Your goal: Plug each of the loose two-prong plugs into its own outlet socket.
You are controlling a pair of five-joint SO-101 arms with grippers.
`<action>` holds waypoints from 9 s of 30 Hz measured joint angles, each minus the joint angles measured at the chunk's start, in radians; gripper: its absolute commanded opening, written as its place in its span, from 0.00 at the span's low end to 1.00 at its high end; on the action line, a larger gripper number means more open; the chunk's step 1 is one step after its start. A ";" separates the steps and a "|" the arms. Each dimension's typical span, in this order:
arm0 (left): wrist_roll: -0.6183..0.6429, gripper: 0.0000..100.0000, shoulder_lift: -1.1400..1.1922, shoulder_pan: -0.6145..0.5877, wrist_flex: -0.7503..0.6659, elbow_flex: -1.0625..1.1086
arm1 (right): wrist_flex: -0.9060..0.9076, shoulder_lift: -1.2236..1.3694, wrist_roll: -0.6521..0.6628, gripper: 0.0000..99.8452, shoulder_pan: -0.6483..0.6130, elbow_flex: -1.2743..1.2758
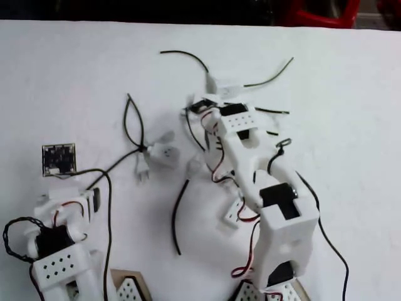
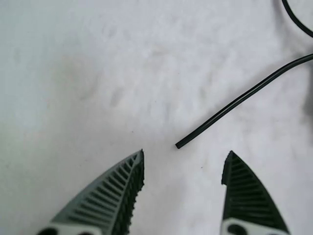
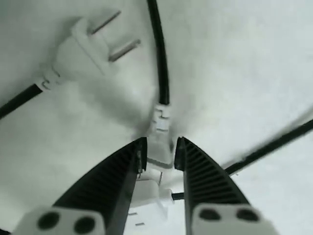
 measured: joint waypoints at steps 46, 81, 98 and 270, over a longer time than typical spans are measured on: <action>0.000 0.26 0.000 0.000 0.000 0.000 | 0.071 -0.138 0.000 0.02 -0.012 0.011; 0.305 0.26 0.000 0.534 -0.089 -0.238 | -0.331 -1.637 -0.120 0.02 -0.417 0.914; 0.293 0.26 -0.006 0.991 0.051 -0.370 | -0.330 -1.671 -0.120 0.02 -0.423 0.937; 0.147 0.27 1.448 0.919 0.319 -1.056 | -0.612 -1.674 -0.436 0.02 0.347 0.942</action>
